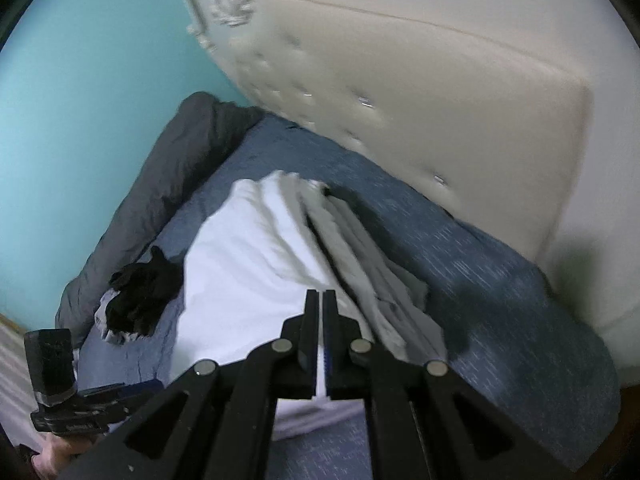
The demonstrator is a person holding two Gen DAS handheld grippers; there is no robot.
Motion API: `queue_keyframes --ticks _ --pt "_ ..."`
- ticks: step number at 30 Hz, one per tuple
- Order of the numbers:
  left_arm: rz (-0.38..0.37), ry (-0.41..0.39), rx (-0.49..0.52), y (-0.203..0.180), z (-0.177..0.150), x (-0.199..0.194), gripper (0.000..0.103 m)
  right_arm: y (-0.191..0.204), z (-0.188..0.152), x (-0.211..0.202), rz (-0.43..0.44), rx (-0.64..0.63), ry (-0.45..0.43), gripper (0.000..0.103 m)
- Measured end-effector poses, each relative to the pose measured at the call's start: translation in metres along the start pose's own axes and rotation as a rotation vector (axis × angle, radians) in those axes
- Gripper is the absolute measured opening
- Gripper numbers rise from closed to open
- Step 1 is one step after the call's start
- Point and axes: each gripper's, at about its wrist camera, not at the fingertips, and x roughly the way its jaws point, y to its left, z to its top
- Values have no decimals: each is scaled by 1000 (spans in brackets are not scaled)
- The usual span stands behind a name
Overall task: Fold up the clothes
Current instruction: 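Open both tools and release the folded shirt onto the clothes stack, then press the folded shirt flat with both tools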
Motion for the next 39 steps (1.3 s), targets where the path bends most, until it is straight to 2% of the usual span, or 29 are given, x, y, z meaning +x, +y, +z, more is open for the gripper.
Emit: queue_keyframes --ticks 5,6,7,9,13,17,20,22,24,28,35,36,39 --pt "5 -11 -24 9 3 -3 43 29 41 28 34 -70 68 3" --pt "8 -12 -27 11 4 -2 43 34 50 37 35 -79 90 10" --pt "10 -14 -30 13 5 -2 43 37 58 46 28 -82 119 23" --pt "12 -20 -39 19 8 -3 43 41 70 64 14 -95 162 30" --pt "16 -31 -45 27 14 -6 43 54 89 92 32 -131 195 30" --pt "19 -36 -58 36 17 -8 43 67 91 125 22 -200 267 29" --pt "19 -36 -71 42 19 -7 43 67 89 143 -14 -223 304 19" --pt "18 -37 -79 46 19 -7 43 62 91 148 -7 -202 298 5" --pt "17 -38 -85 49 18 -7 43 57 93 148 -3 -184 285 3" --pt "21 -39 -90 53 20 -8 43 47 100 146 25 -114 263 2" --pt "24 -47 -103 63 23 -13 43 50 108 152 54 -68 301 5" --pt "24 -49 -107 64 23 -14 43 54 112 153 57 -75 297 6" --pt "25 -52 -116 68 23 -16 43 66 123 158 65 -94 284 19"
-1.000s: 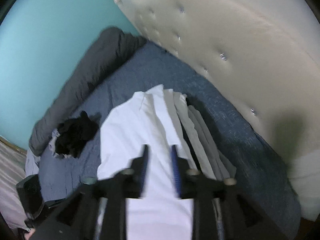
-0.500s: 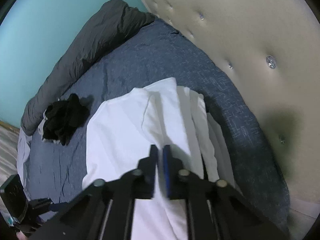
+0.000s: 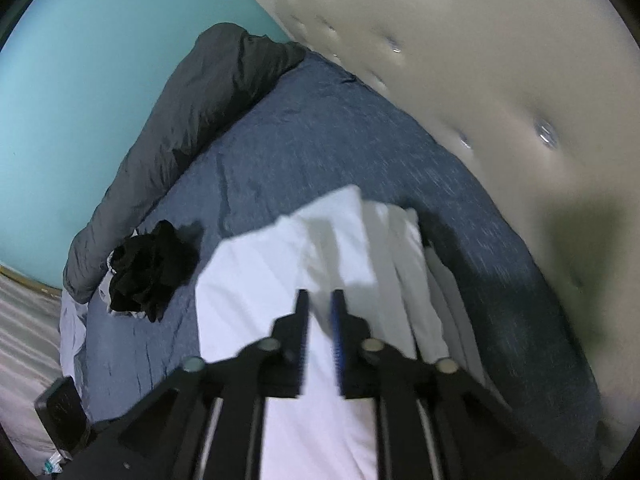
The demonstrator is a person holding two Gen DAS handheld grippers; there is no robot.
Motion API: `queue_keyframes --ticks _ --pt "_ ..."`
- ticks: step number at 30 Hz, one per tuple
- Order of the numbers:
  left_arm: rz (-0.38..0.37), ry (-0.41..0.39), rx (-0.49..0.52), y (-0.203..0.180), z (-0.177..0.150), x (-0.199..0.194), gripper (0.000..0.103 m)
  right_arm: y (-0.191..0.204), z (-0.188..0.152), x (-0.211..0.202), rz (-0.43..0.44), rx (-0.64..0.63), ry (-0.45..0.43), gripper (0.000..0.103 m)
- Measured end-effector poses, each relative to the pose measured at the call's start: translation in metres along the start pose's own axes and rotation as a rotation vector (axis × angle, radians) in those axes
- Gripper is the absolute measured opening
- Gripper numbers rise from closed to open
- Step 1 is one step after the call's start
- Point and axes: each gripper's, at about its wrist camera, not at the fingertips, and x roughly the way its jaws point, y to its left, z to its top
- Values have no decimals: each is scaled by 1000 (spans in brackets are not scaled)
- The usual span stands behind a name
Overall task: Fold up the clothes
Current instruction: 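Press the folded shirt flat with both tools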
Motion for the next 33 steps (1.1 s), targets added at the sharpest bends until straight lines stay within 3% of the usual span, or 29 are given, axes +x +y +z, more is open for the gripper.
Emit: queue_keyframes --ticks 5,6,7,8,16,20,23,26,30,33 --pt "2 -11 -15 6 2 -4 43 10 16 26 -56 -32 45 19" --pt "2 -14 -20 8 3 -5 43 8 18 28 -52 -23 37 17" --pt "2 -17 -25 9 4 -6 43 5 19 30 -49 -10 26 5" --pt "3 -19 -26 10 4 -7 43 1 21 31 -52 7 16 3" --pt "13 -23 -23 11 6 -8 43 -5 30 26 -124 1 -19 2" --pt "13 -24 -17 9 6 -9 43 -14 32 6 -82 53 -69 3" --pt "9 -26 -14 7 5 -11 43 -8 21 -11 10 15 -67 3" --pt "10 -26 -5 4 3 -13 43 4 -1 -17 41 -81 0 3" --pt "13 -26 -2 1 0 -14 43 -1 -30 -12 -28 -120 94 3" --pt "15 -30 9 -3 -3 -17 43 -15 -43 -19 -86 -87 79 3"
